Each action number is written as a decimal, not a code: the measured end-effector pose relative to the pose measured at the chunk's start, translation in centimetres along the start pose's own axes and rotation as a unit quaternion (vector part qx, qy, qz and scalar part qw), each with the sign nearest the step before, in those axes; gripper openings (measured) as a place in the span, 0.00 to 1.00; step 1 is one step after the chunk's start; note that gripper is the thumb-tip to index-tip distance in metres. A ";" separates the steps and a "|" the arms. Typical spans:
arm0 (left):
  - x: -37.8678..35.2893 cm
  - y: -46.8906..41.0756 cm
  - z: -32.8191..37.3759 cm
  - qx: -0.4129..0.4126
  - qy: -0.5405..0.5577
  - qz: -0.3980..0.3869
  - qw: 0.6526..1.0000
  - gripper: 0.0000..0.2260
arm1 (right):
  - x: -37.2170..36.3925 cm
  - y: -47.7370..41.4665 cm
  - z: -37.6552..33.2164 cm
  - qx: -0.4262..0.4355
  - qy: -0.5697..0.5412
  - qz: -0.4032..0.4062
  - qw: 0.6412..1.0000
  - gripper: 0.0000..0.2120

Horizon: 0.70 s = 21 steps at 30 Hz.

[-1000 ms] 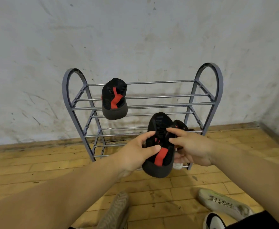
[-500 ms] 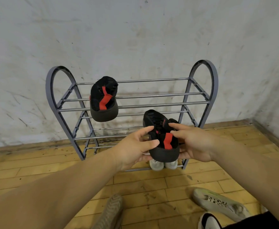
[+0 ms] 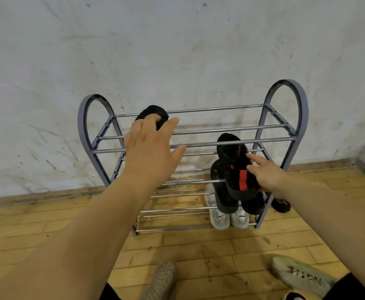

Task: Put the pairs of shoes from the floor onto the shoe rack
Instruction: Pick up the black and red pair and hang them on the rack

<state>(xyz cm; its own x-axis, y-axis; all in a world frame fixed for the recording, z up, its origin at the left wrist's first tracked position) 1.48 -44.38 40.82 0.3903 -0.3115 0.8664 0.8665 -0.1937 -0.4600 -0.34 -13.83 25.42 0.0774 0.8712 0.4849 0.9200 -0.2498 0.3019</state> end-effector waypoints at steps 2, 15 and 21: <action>-0.8 -0.6 -1.4 0.036 -0.029 -0.023 0.999 0.29 | 0.2 -1.1 -0.2 0.018 0.042 0.029 0.999 0.23; -4.5 -0.7 -3.5 0.055 -0.008 -0.094 0.994 0.28 | -1.5 -4.2 2.0 0.030 0.219 0.020 0.975 0.53; -4.5 -0.7 -3.5 0.060 -0.005 -0.084 0.995 0.28 | -1.9 -3.9 1.8 0.046 0.306 0.036 0.950 0.56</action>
<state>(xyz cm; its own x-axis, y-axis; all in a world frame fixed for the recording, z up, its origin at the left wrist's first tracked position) -1.95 -46.10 36.51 0.2388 -0.2743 0.9315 0.9508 -0.1291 -0.2817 -3.36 -13.81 21.85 -0.0715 0.4366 0.8968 0.9529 -0.2359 0.1908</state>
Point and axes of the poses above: each hand's wrist, its own y-axis away from the middle knuckle, its own x-axis out of the back of the hand, z = x × y, the point moved 6 cm from there along -y, towards the middle knuckle, and after that the axes turned 4 degrees about y, right-handed, at the moved point
